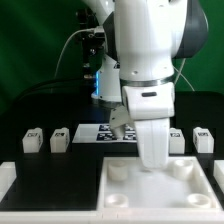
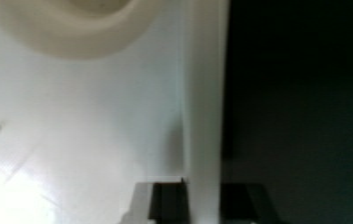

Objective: Assemble one leg

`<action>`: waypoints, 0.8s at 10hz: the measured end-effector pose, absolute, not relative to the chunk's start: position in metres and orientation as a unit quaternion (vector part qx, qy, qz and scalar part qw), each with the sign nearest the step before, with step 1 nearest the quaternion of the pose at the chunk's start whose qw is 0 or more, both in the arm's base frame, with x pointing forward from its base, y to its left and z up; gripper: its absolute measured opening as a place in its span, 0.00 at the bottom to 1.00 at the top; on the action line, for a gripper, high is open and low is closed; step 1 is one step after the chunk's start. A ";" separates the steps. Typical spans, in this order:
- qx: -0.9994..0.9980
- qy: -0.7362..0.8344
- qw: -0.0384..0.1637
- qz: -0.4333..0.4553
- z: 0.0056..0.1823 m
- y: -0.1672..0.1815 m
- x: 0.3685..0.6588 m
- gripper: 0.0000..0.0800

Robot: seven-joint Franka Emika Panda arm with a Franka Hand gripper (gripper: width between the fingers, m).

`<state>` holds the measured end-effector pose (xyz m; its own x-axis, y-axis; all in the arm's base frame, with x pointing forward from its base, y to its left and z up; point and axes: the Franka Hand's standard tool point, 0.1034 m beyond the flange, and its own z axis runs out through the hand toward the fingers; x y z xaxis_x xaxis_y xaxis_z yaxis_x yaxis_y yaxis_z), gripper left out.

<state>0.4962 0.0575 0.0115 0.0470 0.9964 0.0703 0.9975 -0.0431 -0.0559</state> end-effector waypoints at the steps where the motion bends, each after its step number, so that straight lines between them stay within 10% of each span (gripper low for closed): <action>1: -0.719 -0.693 0.045 -0.006 0.012 0.071 0.496 0.08; 6: -0.714 -0.699 0.035 -0.010 0.011 0.073 0.497 0.08; 8: -0.715 -0.698 0.036 -0.010 0.010 0.072 0.496 0.37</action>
Offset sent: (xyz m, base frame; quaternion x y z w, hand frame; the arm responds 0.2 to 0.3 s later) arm 0.0214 0.0299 0.0001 -0.0514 0.0391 -0.0611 0.9960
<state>0.4963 0.0723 0.0101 0.0252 0.9976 0.0639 0.9990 -0.0228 -0.0376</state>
